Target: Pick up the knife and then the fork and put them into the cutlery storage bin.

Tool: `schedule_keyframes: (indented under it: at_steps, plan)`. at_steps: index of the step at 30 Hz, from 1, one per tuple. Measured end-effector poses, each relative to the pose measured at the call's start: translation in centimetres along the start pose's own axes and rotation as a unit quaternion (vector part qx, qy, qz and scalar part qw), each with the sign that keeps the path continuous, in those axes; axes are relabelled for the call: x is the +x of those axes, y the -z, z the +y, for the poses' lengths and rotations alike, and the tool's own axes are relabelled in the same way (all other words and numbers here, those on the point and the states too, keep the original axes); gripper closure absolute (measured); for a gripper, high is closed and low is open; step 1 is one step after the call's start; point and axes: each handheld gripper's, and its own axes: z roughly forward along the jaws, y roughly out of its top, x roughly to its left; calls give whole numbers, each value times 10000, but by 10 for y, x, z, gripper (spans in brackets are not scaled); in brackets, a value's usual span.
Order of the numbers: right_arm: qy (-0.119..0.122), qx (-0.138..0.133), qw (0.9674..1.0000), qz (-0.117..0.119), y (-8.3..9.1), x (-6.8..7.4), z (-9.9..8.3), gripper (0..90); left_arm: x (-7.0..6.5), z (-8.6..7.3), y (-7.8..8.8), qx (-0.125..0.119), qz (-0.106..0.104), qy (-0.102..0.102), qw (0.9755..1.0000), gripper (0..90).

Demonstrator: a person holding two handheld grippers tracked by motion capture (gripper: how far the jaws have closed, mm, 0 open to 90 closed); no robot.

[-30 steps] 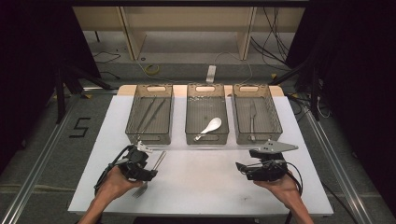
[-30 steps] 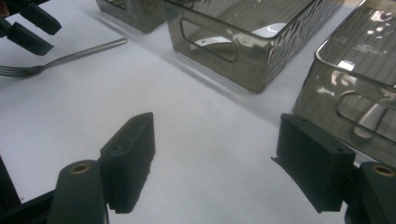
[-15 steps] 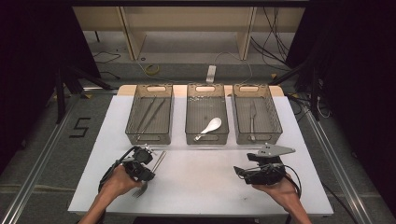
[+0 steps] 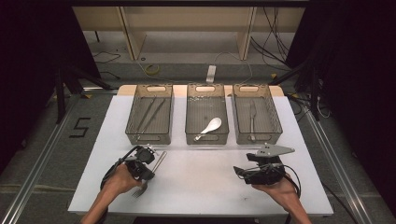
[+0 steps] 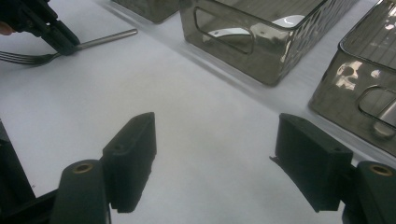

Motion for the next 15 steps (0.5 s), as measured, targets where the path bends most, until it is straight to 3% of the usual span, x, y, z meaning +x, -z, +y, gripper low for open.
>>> schedule_keyframes:
  at_steps: [9, 15]
  plan:
    - [39, -13, 10000, 8, 0, 2, 1, 304, -4, 1, -1, 4, 57, -182, 9998, 832]
    - [41, -23, 10000, 39, 0, 2, 1, 306, -2, 0, 0, -57, -31, -225, 9997, 835]
